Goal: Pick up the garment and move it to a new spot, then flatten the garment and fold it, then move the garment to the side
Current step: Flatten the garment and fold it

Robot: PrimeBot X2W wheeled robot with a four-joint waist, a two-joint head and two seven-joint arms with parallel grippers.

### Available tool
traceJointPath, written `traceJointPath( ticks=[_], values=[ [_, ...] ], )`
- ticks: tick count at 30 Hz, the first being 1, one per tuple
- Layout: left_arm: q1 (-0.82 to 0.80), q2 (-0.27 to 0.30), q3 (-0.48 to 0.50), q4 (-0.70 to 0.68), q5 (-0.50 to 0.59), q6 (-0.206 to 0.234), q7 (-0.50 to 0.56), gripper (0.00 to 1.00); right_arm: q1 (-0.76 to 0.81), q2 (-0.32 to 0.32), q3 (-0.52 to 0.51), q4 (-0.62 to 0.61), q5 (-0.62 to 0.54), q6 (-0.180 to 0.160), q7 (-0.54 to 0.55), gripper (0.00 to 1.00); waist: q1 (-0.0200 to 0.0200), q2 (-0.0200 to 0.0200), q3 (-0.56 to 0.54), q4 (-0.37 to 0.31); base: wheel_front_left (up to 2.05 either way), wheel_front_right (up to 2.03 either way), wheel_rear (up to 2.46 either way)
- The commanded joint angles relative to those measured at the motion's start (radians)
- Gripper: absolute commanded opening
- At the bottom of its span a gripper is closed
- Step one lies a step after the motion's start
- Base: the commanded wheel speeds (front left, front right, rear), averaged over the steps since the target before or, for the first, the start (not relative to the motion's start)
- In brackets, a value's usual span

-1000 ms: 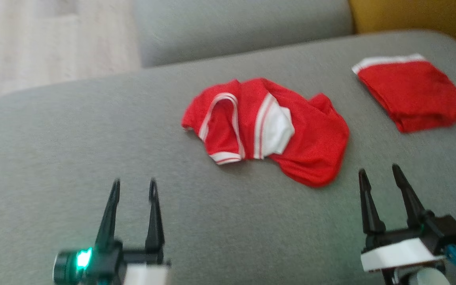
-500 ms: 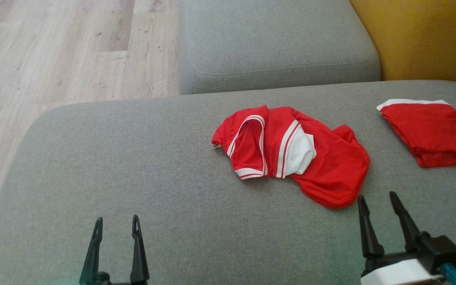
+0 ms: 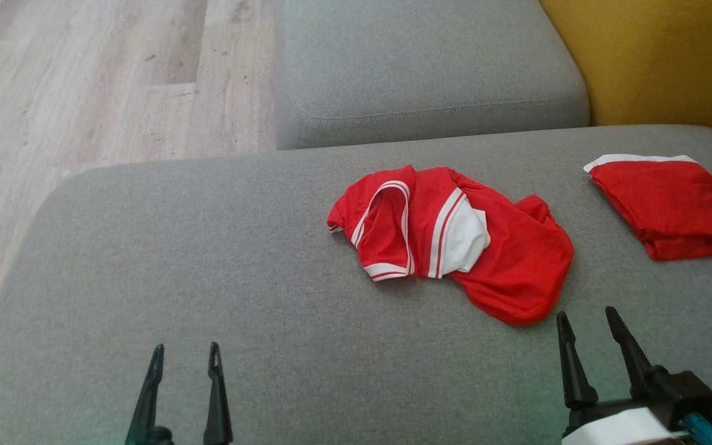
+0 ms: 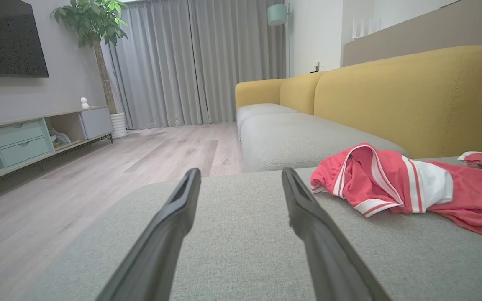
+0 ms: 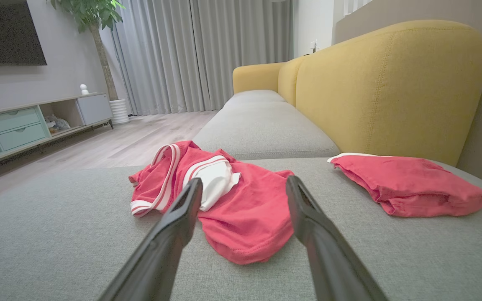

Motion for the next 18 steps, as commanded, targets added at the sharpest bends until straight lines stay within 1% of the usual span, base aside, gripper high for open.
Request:
traceJointPath(
  ticks=[1,6,12,15,18],
  values=[
    [-0.05,-0.003,0.04,-0.026,-0.015,0.0,-0.005,1.0,-0.035,-0.005,0.024,-0.032,-0.001,0.007,-0.006,1.0,0.0001,-0.0001,0.002,-0.002,0.0,0.0,0.0],
    [-0.052,-0.003,0.047,-0.018,-0.025,-0.008,-0.005,1.0,-0.037,-0.005,0.02,-0.041,0.002,0.007,-0.006,1.0,0.0001,-0.0001,0.009,-0.006,0.0,0.0,0.0],
    [-0.061,-0.003,0.033,-0.012,-0.02,-0.013,-0.005,1.0,-0.045,-0.005,0.023,-0.048,0.005,0.007,-0.006,1.0,0.0001,-0.0001,0.03,-0.017,0.0,0.0,0.0],
    [-0.081,-0.003,0.009,0.003,-0.013,-0.029,-0.005,1.0,-0.052,-0.005,0.03,-0.053,0.005,0.007,-0.006,1.0,0.0001,-0.0001,0.05,-0.033,0.0,0.0,0.0],
    [-0.121,-0.003,-0.034,0.051,-0.013,-0.062,-0.005,1.0,-0.06,-0.005,0.036,-0.055,0.01,0.007,-0.006,1.0,0.0001,-0.0001,0.078,-0.054,0.0,0.0,0.0]
  ],
)
